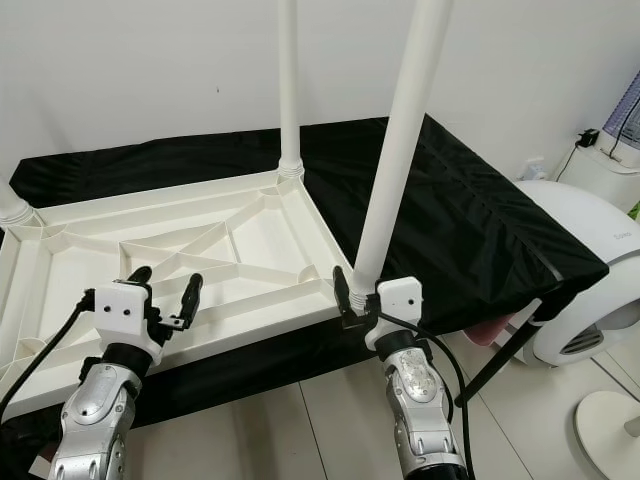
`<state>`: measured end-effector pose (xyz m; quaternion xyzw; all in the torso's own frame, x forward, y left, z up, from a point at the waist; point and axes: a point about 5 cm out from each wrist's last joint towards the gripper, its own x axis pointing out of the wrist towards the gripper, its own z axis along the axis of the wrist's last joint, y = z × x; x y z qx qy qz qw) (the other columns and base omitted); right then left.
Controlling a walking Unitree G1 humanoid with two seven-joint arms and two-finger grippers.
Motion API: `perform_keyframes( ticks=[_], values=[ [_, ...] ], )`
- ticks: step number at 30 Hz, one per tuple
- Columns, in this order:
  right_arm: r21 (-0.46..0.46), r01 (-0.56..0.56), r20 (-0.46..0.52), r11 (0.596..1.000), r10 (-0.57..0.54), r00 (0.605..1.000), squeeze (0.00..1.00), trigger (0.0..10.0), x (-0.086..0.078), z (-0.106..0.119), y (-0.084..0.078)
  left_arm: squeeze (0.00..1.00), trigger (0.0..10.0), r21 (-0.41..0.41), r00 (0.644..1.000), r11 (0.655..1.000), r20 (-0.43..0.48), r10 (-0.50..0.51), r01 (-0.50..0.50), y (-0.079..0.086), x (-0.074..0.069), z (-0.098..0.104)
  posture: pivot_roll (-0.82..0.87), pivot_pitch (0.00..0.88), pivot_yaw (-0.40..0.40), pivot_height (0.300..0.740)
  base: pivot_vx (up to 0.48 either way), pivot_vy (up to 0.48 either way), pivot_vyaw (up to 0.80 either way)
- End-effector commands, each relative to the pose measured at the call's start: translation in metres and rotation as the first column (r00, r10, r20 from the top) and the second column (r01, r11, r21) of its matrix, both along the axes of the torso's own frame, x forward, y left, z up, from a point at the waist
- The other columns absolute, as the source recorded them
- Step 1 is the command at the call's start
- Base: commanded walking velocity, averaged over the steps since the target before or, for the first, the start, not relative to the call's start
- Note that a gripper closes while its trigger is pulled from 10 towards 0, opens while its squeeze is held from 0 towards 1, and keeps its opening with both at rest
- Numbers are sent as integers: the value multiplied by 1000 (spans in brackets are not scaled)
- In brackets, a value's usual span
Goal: Building children table
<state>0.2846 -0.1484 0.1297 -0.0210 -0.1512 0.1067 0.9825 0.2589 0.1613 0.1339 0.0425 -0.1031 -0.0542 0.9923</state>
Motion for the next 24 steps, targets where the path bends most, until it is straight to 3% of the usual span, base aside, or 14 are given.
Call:
perform_keyframes(
  ticks=[1, 24],
  values=[
    [-8, 11, -10, 1000, -12, 1000, 0, 10000, 0, -1, -3, 0, 10000, -83, 990, 986, 3, 143, -142, -3, -2, -2, -39, 29, 6, 740, 0, 0, 0],
    [-16, 10, -17, 1000, -10, 1000, 0, 10000, 1, -2, -4, 0, 10000, -89, 991, 987, 5, 131, -130, -6, -1, -1, -41, 17, -4, 740, 0, 0, 0]
  ],
)
